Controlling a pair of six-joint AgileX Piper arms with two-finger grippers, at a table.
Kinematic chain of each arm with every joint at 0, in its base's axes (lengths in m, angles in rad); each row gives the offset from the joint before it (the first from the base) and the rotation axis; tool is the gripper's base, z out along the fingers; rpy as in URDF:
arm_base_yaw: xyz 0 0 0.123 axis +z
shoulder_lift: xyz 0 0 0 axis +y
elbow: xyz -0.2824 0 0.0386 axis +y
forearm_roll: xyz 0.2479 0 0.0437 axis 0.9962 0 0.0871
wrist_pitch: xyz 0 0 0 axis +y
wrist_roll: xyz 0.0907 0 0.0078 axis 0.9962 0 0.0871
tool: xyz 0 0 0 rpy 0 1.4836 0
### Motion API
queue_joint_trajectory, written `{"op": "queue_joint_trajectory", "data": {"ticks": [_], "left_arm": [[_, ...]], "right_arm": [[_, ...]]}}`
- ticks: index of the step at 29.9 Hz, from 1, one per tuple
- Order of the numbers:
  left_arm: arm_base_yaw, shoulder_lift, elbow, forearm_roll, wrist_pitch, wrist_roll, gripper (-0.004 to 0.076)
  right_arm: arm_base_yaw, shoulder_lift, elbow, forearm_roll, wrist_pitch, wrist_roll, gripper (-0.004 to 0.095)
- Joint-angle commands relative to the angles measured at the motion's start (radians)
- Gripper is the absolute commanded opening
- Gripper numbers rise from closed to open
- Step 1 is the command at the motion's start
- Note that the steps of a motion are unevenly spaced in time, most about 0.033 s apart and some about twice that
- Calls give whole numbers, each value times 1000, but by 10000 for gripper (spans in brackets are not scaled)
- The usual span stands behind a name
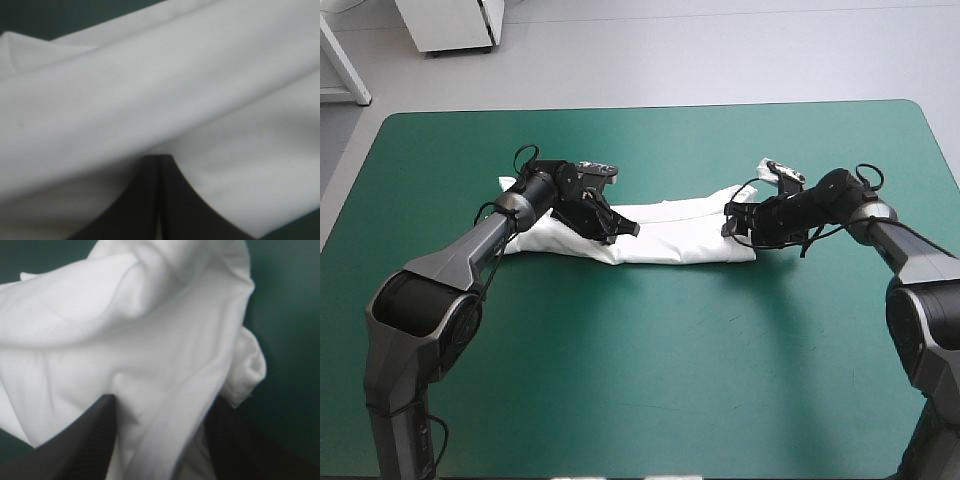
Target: Fold the cloth
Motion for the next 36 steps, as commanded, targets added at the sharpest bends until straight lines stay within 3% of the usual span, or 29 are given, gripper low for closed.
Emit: {"op": "queue_joint_trajectory", "data": {"ticks": [1,5,6,15,25,36], "left_arm": [[-5,-27,-9,-13,-3,-4,-9],[-5,-27,-9,-13,-3,-4,-9],[-5,-27,-9,-11,-3,-4,-9],[-9,-26,-9,-26,-3,-4,-9],[-79,-26,-9,-140,-8,2,-9],[-71,-63,-29,-135,17,2,-9]], "right_arm": [[27,-35,-12,16,-1,-7,328],[26,-39,-14,19,-30,-18,0],[26,-45,-16,19,-33,-18,-14],[28,-206,-126,36,-3,12,-15],[160,-256,-343,64,56,54,-15],[183,-256,-371,-41,53,104,-15]]}}
